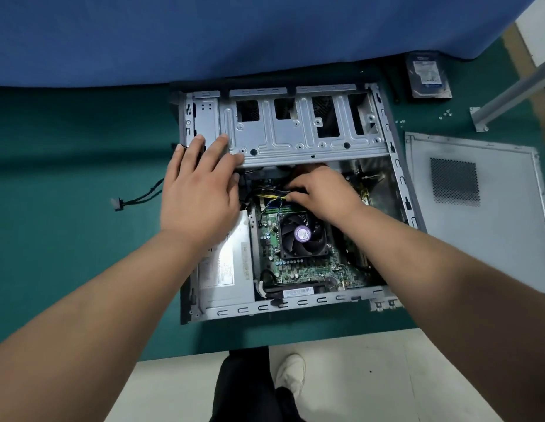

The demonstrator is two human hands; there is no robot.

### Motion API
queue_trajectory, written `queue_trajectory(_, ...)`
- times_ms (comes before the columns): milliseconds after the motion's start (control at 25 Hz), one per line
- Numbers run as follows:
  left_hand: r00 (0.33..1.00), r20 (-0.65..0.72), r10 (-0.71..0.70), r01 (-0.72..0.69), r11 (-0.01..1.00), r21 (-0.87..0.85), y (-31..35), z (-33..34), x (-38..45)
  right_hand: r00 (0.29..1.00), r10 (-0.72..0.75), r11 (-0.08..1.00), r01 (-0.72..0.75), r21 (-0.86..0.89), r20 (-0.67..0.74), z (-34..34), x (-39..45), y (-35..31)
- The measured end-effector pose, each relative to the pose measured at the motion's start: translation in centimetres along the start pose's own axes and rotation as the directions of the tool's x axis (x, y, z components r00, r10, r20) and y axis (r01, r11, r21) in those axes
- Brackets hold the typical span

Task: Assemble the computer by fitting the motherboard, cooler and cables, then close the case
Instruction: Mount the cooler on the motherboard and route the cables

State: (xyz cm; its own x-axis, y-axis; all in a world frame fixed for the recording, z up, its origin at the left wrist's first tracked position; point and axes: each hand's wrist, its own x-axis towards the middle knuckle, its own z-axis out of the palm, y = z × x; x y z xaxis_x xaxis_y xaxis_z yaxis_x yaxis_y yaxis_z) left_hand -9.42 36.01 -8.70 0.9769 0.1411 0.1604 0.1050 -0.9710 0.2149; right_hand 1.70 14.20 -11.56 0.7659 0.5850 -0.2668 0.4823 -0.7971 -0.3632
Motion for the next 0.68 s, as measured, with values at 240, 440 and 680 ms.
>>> queue_trajectory(240,1.000,-0.014,0.002,-0.003,0.999,-0.039,0.1,-0.2,-0.1,0.983,0.147,0.987,-0.153,-0.044,-0.111,1.3,1.5,-0.5)
queue_trajectory(440,0.993,-0.086,-0.083,0.080,0.996,-0.045,0.4,-0.4,-0.2,0.952,0.292,0.956,-0.288,0.057,-0.091,1.7,2.2,-1.1)
queue_trajectory(680,0.997,-0.045,-0.068,0.069,0.997,0.026,0.5,-0.6,-0.3,0.953,0.293,0.956,-0.292,0.017,-0.083,2.0,3.0,-1.5)
